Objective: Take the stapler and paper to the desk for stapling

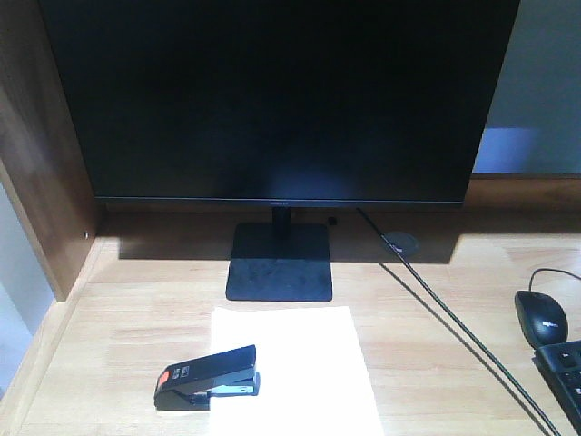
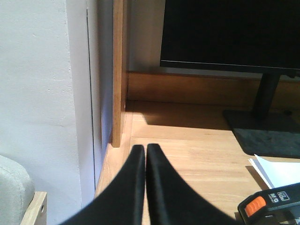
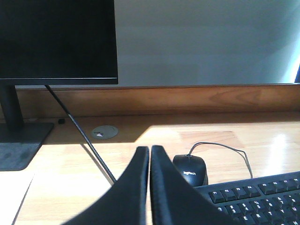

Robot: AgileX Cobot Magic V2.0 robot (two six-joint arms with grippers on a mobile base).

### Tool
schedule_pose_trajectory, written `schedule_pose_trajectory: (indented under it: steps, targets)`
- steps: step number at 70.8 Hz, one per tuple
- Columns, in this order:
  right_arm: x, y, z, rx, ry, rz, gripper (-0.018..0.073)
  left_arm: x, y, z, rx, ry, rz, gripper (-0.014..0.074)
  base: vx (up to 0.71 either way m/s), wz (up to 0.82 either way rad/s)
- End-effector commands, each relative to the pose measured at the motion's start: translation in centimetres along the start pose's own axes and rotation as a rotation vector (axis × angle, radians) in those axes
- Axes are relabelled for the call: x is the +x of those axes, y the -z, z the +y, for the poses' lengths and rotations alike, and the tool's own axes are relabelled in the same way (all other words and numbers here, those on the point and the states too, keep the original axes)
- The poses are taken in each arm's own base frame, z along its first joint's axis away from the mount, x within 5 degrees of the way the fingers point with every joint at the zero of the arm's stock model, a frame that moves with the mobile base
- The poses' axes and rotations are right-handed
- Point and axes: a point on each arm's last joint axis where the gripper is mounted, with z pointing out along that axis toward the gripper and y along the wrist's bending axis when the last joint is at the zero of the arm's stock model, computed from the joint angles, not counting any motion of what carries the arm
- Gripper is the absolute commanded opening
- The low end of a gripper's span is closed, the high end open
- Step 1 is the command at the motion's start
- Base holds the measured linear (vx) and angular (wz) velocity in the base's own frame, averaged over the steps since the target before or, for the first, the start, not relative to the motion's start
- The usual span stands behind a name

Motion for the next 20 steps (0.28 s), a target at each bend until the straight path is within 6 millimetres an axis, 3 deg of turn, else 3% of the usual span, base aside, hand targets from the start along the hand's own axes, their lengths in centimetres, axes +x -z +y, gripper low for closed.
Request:
schedule_pose_trajectory:
  steps: [1, 20]
  targets:
    - [-0.30, 0.07, -0.03, 0.004, 0.001, -0.074, -0.0010, 0.20, -0.09, 0.01, 0.005, 0.018, -0.054, -0.0006, 0.00, 0.00]
    - [-0.30, 0.07, -0.03, 0.004, 0.001, -0.074, -0.0010, 0.20, -0.09, 0.01, 0.005, 0.018, -0.054, -0.0006, 0.00, 0.00]
